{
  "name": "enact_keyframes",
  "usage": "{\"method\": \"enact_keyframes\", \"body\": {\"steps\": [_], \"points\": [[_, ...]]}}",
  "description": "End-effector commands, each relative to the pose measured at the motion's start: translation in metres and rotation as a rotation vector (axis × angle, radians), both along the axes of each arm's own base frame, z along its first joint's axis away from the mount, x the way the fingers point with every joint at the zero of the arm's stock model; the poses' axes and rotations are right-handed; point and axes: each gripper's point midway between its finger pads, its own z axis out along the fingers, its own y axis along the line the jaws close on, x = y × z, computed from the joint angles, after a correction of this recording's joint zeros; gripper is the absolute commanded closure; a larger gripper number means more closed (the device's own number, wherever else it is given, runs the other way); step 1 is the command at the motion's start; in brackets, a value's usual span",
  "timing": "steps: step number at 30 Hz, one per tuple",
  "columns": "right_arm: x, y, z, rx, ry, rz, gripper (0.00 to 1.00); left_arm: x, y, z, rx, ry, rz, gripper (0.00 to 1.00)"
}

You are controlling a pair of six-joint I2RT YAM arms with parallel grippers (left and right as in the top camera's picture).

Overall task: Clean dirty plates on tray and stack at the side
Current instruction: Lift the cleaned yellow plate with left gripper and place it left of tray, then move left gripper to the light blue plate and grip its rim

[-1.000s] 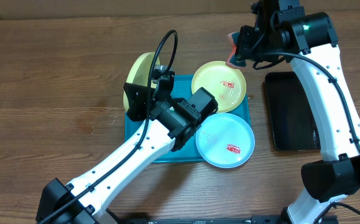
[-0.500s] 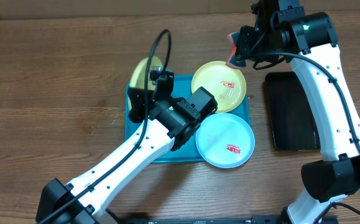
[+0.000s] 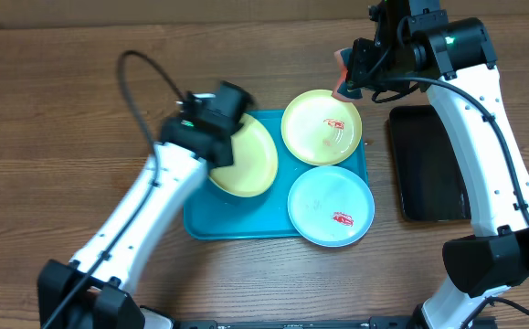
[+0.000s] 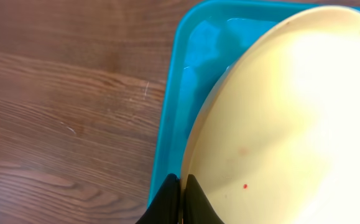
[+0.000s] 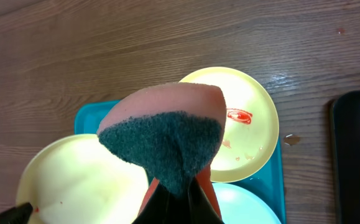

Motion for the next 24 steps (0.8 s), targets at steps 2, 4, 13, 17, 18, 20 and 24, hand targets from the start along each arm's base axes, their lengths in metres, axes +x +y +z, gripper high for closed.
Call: {"method": "enact_keyframes", "body": {"steps": [2,4,13,17,18,20,24], "points": [[0.001,0.001,0.009,0.002,-0.031,0.007,0.96,0.006,0.026,-0.003,-0.284,0.074,-0.010,0.96],[0.001,0.001,0.009,0.002,-0.031,0.007,0.96,0.009,0.054,-0.002,-0.339,0.067,0.051,0.96],[0.001,0.001,0.010,0.002,-0.031,0.007,0.96,-0.019,0.192,-0.021,-0.394,0.032,0.428,0.96],[0.001,0.001,0.009,0.002,-0.030,0.007,0.96,-0.037,0.231,-0.054,-0.388,0.029,0.555,0.96],[0.001,0.001,0.009,0.002,-0.030,0.007,0.96,-0.041,0.240,-0.061,-0.378,0.021,0.583,0.96],[0.001,0.001,0.009,0.001,-0.030,0.007,0.96,-0.047,0.254,-0.078,-0.367,0.007,0.618,0.96],[0.001,0.001,0.009,0.002,-0.031,0.007,0.96,-0.059,0.253,-0.105,-0.367,0.037,0.640,0.96]]}}
